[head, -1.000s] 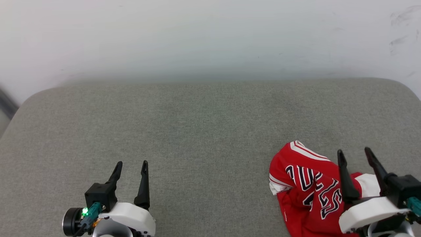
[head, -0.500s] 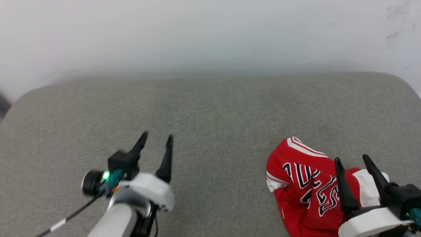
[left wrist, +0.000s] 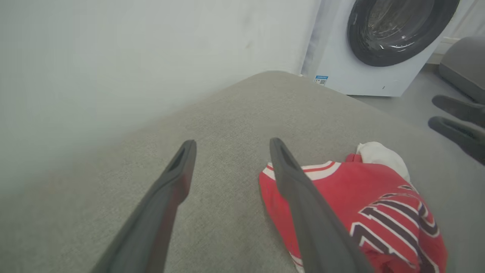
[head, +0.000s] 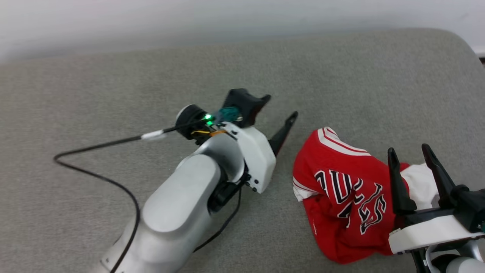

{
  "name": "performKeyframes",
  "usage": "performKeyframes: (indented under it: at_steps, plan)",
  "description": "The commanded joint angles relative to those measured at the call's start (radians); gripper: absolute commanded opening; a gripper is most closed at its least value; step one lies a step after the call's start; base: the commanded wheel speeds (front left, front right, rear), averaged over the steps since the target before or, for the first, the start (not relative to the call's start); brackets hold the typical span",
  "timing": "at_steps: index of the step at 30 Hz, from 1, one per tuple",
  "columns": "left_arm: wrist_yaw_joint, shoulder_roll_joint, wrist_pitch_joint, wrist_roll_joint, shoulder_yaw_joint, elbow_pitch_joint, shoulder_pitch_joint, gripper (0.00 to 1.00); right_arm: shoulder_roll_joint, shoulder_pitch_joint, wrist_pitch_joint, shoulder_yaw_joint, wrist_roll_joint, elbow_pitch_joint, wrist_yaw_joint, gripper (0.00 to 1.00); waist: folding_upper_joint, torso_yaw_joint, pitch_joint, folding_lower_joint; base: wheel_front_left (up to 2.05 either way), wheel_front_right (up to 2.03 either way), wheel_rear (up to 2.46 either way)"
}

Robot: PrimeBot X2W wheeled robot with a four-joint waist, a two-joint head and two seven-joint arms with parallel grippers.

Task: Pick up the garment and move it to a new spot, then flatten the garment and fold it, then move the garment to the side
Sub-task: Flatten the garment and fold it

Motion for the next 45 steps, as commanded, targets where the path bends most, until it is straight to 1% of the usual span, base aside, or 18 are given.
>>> performKeyframes:
  at_steps: [1, 5, 7, 10, 13, 16, 17, 18, 19, 20, 21, 27, 30, 32, 35, 38, 41, 45]
  plan:
    - [-0.012, -0.004, 0.024, -0.009, -0.015, 0.022, -0.018, 1.0, 0.002, -0.015, -0.01, 0.0, 0.004, 0.003, -0.001, 1.0, 0.0, -0.035, 0.043, -0.0001, 0.0, 0.0, 0.0]
    - [-0.041, -0.029, 0.125, -0.05, -0.099, 0.107, -0.069, 1.0, 0.002, -0.031, -0.026, 0.003, 0.016, 0.02, -0.001, 1.0, 0.0, -0.059, 0.082, -0.0001, 0.0, 0.0, 0.0]
    - [-0.045, -0.039, 0.178, -0.076, -0.146, 0.145, -0.089, 1.0, 0.002, -0.041, -0.038, 0.005, 0.021, 0.025, -0.001, 1.0, 0.0, -0.067, 0.102, -0.0001, 0.0, 0.0, 0.0]
    - [-0.047, -0.041, 0.25, -0.127, -0.225, 0.191, -0.116, 1.0, 0.002, -0.048, -0.047, 0.012, 0.03, 0.037, -0.001, 1.0, 0.0, -0.078, 0.128, -0.0001, 0.0, 0.0, 0.0]
    - [-0.047, -0.029, 0.323, -0.186, -0.299, 0.235, -0.143, 1.0, 0.002, -0.059, -0.056, 0.018, 0.034, 0.046, -0.001, 1.0, 0.0, -0.086, 0.146, -0.0001, 0.0, 0.0, 0.0]
    - [-0.048, -0.02, 0.418, -0.249, -0.373, 0.293, -0.147, 0.99, 0.002, -0.065, -0.061, 0.022, 0.042, 0.057, -0.001, 1.0, 0.0, -0.092, 0.157, -0.0001, 0.0, 0.0, 0.0]
    - [-0.048, -0.016, 0.45, -0.262, -0.398, 0.312, -0.146, 0.5, 0.002, -0.067, -0.062, 0.022, 0.042, 0.06, -0.001, 1.0, 0.0, -0.094, 0.159, -0.0001, 0.0, 0.0, 0.0]
    - [-0.048, -0.011, 0.463, -0.273, -0.415, 0.325, -0.151, 0.27, 0.002, -0.069, -0.063, 0.023, 0.045, 0.063, -0.001, 1.0, 0.0, -0.095, 0.161, -0.0001, 0.0, 0.0, 0.0]
    - [-0.048, -0.011, 0.463, -0.285, -0.425, 0.334, -0.154, 0.0, 0.002, -0.072, -0.065, 0.026, 0.047, 0.064, -0.001, 1.0, 0.0, -0.097, 0.162, -0.0001, 0.0, 0.0, 0.0]
    - [-0.048, -0.011, 0.47, -0.295, -0.438, 0.344, -0.157, 0.0, 0.002, -0.075, -0.066, 0.028, 0.047, 0.065, -0.001, 1.0, 0.0, -0.098, 0.162, -0.0001, 0.0, 0.0, 0.0]
    - [-0.046, -0.009, 0.455, -0.297, -0.444, 0.35, -0.164, 0.0, 0.002, -0.077, -0.067, 0.028, 0.048, 0.067, -0.001, 1.0, 0.0, -0.098, 0.162, -0.0001, 0.0, 0.0, 0.0]
    - [-0.039, -0.001, 0.268, -0.262, -0.409, 0.381, -0.241, 0.0, 0.002, -0.064, -0.057, 0.008, 0.04, 0.074, -0.001, 1.0, 0.0, -0.073, 0.125, -0.0001, 0.0, 0.0, 0.0]
    - [-0.026, -0.004, 0.175, -0.244, -0.39, 0.363, -0.257, 0.0, 0.002, -0.057, -0.052, 0.0, 0.031, 0.071, -0.001, 1.0, 0.0, -0.046, 0.097, -0.0001, 0.0, 0.0, 0.0]
    - [-0.009, 0.013, 0.122, -0.233, -0.375, 0.343, -0.267, 0.0, 0.002, -0.052, -0.045, -0.005, 0.028, 0.065, -0.001, 1.0, 0.0, -0.025, 0.079, -0.0001, 0.0, 0.0, 0.0]
    - [0.028, 0.059, 0.057, -0.221, -0.347, 0.298, -0.253, 0.0, 0.002, -0.039, -0.036, -0.008, 0.021, 0.059, -0.001, 1.0, 0.0, 0.006, 0.048, -0.0001, 0.0, 0.0, 0.0]
    - [0.076, 0.114, 0.009, -0.22, -0.32, 0.223, -0.206, 0.0, 0.002, -0.03, -0.028, -0.015, 0.02, 0.049, -0.001, 1.0, 0.0, 0.036, 0.02, -0.0001, 0.0, 0.0, 0.0]
    - [0.141, 0.194, -0.014, -0.236, -0.285, 0.125, -0.136, 0.0, 0.002, -0.016, -0.017, -0.019, 0.019, 0.038, -0.001, 1.0, 0.0, 0.064, -0.003, -0.0001, 0.0, 0.0, 0.0]
    - [0.238, 0.309, -0.017, -0.285, -0.235, -0.005, 0.022, 0.0, 0.002, -0.007, -0.008, -0.013, 0.014, 0.029, -0.001, 1.0, 0.0, 0.09, -0.023, -0.0001, 0.0, 0.0, 0.0]
